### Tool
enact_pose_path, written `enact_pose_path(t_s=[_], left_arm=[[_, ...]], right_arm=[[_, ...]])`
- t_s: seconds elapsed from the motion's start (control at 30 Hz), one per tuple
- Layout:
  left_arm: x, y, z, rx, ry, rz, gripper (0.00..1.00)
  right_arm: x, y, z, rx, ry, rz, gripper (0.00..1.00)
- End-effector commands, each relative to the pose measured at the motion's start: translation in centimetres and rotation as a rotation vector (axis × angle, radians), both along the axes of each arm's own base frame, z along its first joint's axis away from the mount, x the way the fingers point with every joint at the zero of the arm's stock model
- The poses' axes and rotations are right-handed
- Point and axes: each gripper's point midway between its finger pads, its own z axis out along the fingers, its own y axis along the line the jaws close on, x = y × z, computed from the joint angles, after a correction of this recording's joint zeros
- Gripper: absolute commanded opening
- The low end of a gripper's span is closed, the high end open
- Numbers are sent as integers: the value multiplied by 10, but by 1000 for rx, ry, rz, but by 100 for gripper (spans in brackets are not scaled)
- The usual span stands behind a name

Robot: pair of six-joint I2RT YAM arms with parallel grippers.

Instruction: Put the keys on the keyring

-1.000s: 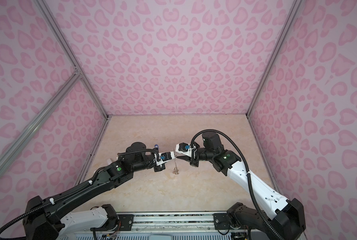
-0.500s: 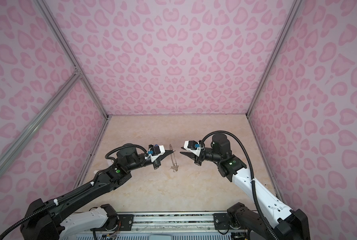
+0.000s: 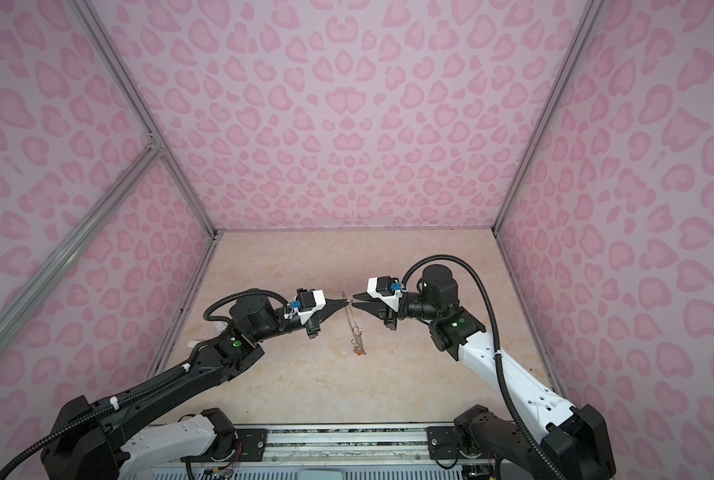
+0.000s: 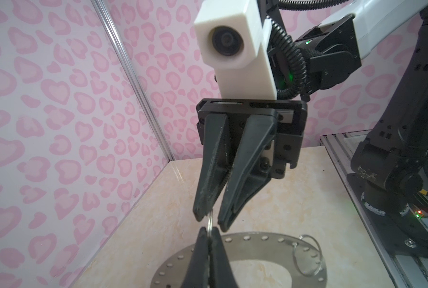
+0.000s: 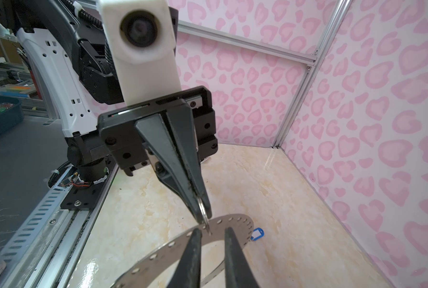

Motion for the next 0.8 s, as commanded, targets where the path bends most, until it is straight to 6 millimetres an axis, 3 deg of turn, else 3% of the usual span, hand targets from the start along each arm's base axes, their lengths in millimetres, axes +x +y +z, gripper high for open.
enact_pose_path(t_s=[0.0, 0.3, 0.37, 0.53, 0.77], left_arm=[[-2, 0, 12, -40, -36, -14, 3], [-3, 0, 9, -32, -29, -14, 3], [-1, 0, 6, -14, -24, -7, 4], [18, 5, -2, 78, -11, 99, 31], [19, -9, -22, 260, -26, 100, 35]], right_arm=[[-3, 4, 2, 1, 1, 28, 17], [-4, 5, -2, -20, 9, 37, 0], [-3, 5, -5, -35, 11, 31, 0], [2, -4, -22, -158, 21, -28, 0], [2, -17, -41, -325, 76, -59, 0]])
